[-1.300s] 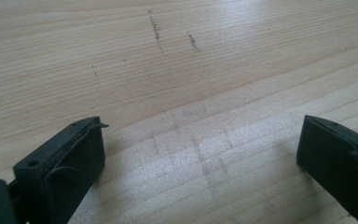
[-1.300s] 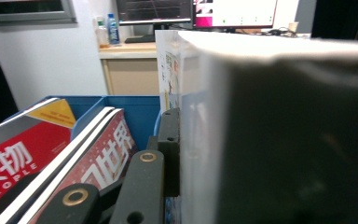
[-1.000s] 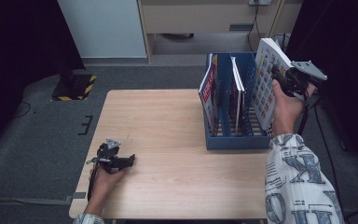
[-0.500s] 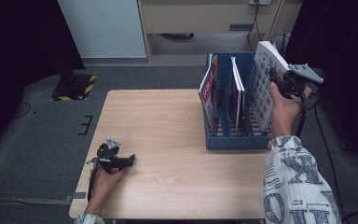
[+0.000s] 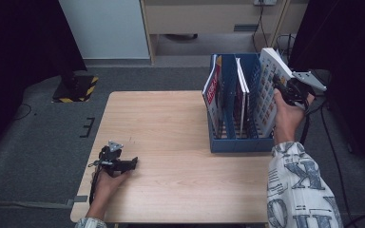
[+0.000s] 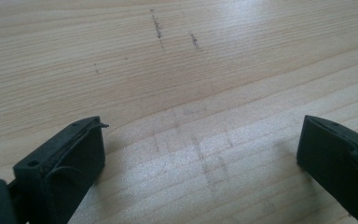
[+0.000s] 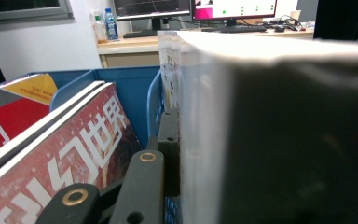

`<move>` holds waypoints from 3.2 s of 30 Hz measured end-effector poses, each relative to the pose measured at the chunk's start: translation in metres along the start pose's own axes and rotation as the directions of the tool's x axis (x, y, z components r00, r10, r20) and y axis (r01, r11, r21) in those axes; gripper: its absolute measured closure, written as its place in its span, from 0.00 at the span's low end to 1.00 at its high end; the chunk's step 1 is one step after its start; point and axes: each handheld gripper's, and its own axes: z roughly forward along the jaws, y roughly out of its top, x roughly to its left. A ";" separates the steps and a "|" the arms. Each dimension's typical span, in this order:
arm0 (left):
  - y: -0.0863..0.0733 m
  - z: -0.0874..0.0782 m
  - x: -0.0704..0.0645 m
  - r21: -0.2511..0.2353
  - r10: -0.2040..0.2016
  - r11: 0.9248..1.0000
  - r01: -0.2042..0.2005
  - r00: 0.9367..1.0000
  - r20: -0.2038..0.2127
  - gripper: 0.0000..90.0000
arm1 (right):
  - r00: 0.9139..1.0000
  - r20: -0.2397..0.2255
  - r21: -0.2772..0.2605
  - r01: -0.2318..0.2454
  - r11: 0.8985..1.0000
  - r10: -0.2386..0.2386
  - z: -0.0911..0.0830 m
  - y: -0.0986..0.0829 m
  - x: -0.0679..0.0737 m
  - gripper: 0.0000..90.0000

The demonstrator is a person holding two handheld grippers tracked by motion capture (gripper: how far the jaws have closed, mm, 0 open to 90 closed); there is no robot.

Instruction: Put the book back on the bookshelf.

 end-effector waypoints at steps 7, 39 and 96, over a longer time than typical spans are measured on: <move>0.000 0.000 0.000 0.000 0.000 1.000 0.000 1.000 0.000 0.00 | 1.000 0.008 0.012 -0.002 1.000 0.002 0.003 -0.006 0.002 0.82; 0.000 0.000 0.000 0.000 0.000 1.000 0.000 1.000 0.000 0.00 | 1.000 -0.021 0.060 0.000 0.998 0.001 0.009 -0.034 -0.002 0.82; 0.000 0.000 -0.001 -0.001 -0.006 1.000 0.006 1.000 -0.006 0.00 | 0.999 0.018 0.014 0.029 0.999 -0.029 0.014 -0.025 -0.008 0.82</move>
